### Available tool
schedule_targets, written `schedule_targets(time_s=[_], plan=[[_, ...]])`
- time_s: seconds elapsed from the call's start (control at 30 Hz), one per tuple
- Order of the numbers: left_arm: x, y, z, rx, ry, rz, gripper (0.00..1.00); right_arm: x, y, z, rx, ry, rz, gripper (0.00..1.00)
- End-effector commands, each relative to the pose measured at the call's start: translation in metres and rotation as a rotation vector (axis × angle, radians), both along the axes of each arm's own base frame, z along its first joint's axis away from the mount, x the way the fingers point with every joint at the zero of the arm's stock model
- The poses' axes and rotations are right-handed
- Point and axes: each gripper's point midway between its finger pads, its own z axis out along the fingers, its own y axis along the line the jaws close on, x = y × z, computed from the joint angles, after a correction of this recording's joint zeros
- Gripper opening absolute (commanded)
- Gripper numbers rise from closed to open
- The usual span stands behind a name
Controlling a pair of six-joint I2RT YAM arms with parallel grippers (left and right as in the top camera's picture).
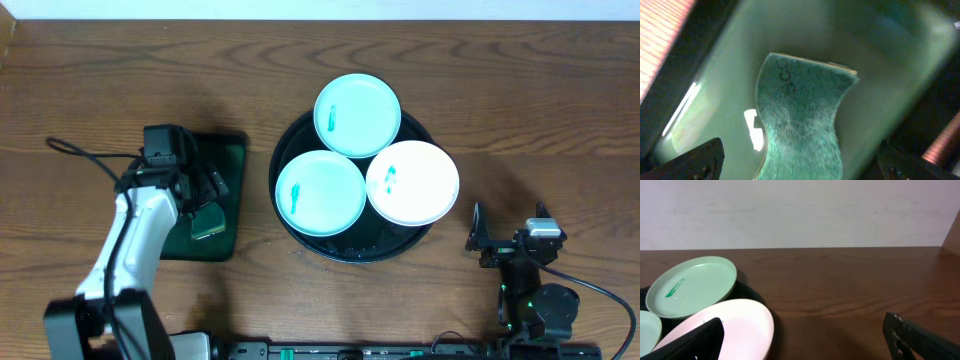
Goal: Clean dirty plates on tray and stack at the side
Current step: 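Reach into the green basin and grasp the green sponge with left gripper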
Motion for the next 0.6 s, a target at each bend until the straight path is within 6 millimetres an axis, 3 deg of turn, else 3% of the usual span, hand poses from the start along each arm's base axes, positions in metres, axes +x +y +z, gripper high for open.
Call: schedule_targets(time_s=[0.0,0.07,0.2,0.23,0.47,0.53,0.57], plan=[[0.005,0.006,-0.011,0.02,0.039,-0.012,0.98,0.0,0.0,0.0,-0.011,-0.001,0.002,0.99],[0.005,0.006,-0.021,0.017,0.064,-0.013,0.97,0.0,0.0,0.0,-0.011,-0.001,0.002,0.99],[0.005,-0.001,-0.031,-0.018,0.086,-0.056,0.7,0.0,0.0,0.0,-0.011,-0.001,0.002,0.99],[0.005,-0.001,-0.032,-0.026,0.088,-0.056,0.68,0.0,0.0,0.0,-0.011,-0.001,0.002,0.99],[0.001,-0.001,-0.04,-0.026,0.092,-0.054,0.78,0.0,0.0,0.0,-0.011,-0.001,0.002,0.99],[0.001,-0.002,-0.04,-0.026,0.092,-0.054,0.77,0.0,0.0,0.0,-0.011,-0.001,0.002,0.99],[0.001,-0.001,-0.04,-0.026,0.089,-0.054,0.72,0.0,0.0,0.0,-0.011,-0.001,0.002,0.99]])
